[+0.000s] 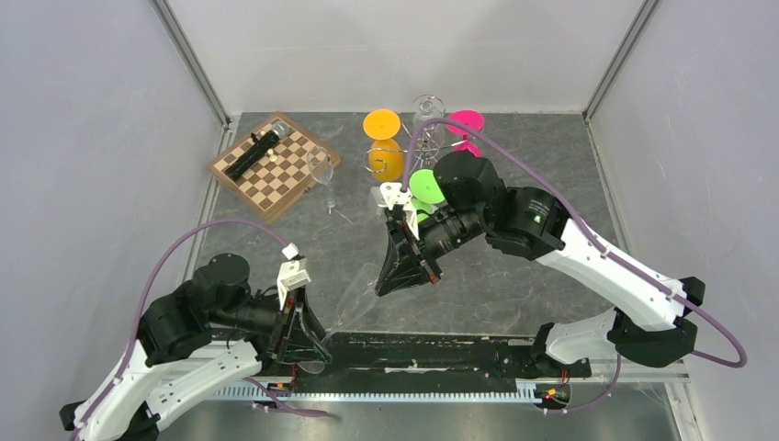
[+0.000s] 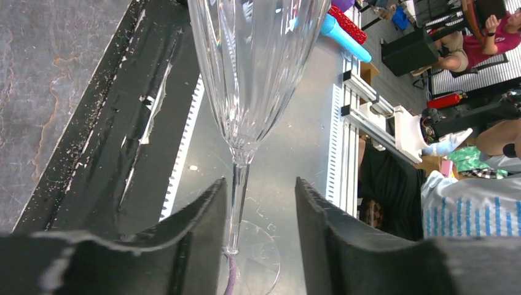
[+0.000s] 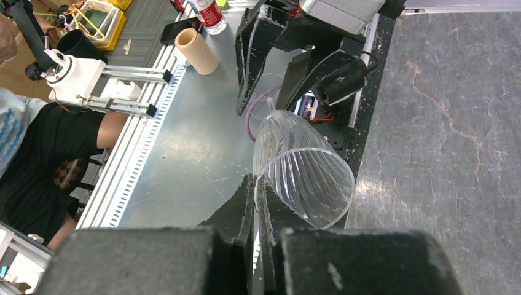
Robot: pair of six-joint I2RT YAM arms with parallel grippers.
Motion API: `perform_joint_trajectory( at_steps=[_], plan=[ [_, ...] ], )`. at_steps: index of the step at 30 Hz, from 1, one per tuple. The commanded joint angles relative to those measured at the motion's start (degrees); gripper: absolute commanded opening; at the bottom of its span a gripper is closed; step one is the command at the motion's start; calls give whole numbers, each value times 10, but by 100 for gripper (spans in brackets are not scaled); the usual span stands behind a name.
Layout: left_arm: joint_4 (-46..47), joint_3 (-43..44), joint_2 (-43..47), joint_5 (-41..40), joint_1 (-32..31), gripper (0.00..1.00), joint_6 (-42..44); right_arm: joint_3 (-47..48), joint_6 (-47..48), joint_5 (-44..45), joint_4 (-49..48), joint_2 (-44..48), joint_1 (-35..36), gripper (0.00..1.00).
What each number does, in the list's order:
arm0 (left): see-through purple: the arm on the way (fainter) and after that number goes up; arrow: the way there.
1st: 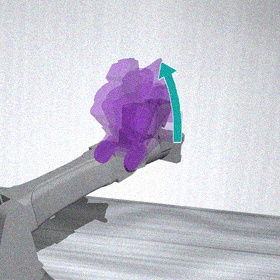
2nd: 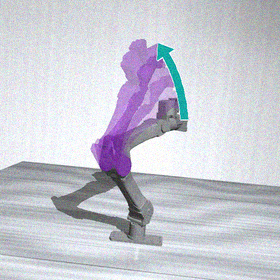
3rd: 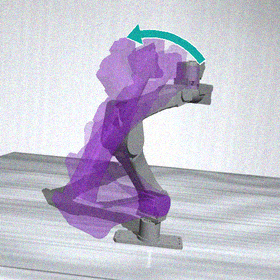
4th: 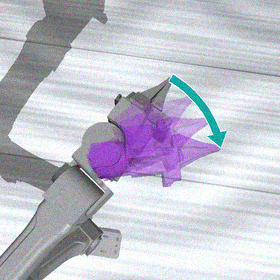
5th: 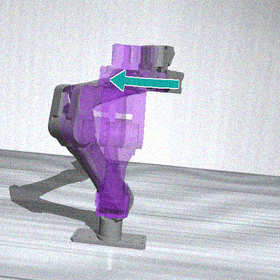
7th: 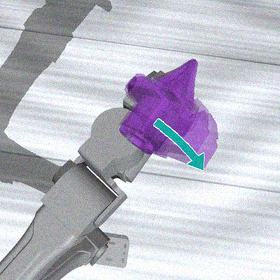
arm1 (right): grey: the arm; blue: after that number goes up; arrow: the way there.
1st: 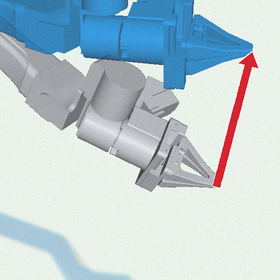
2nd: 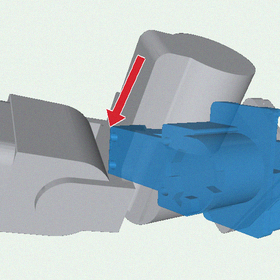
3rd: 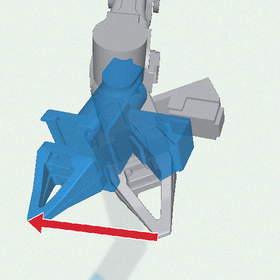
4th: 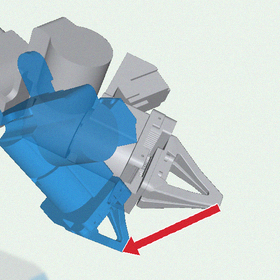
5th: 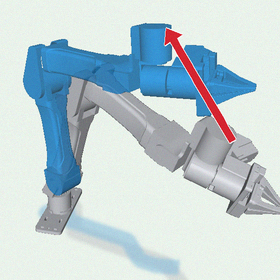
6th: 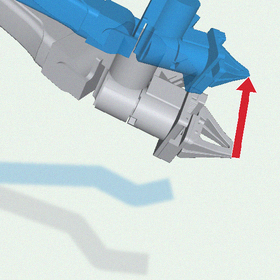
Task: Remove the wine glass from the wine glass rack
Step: Place the wine glass at the center of the board.
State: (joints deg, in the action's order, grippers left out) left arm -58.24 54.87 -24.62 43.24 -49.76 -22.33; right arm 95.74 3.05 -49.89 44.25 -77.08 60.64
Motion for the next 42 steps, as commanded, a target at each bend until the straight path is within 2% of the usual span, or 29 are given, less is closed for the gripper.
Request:
perform_joint_trajectory(
  at_steps=[1,4,10,19,28,33,36,40,42],
  plan=[
    [8,24,-5,-15,-2,55,12,-1,2,-2,-23,18,0,0],
    [9,27,-9,-33,-2,67,11,-6,7,4,-15,27,0,0],
    [16,29,-22,-81,-2,75,0,-61,28,64,16,73,0,0],
    [48,17,-46,-138,-2,77,-23,-150,5,280,68,150,-2,0],
    [101,-12,-49,-165,-2,77,-48,-171,-53,495,146,198,-17,0],
    [111,-18,-48,-185,-2,76,-43,-195,-69,555,166,205,-73,0],
    [134,-27,-44,-182,-2,76,-45,-214,-69,562,168,207,-124,0],
    [152,-37,-47,-171,-2,76,-45,-231,-58,616,175,200,-196,0],
    [160,-44,-45,-169,-2,76,-44,-236,-48,609,168,196,-245,0]
  ],
)
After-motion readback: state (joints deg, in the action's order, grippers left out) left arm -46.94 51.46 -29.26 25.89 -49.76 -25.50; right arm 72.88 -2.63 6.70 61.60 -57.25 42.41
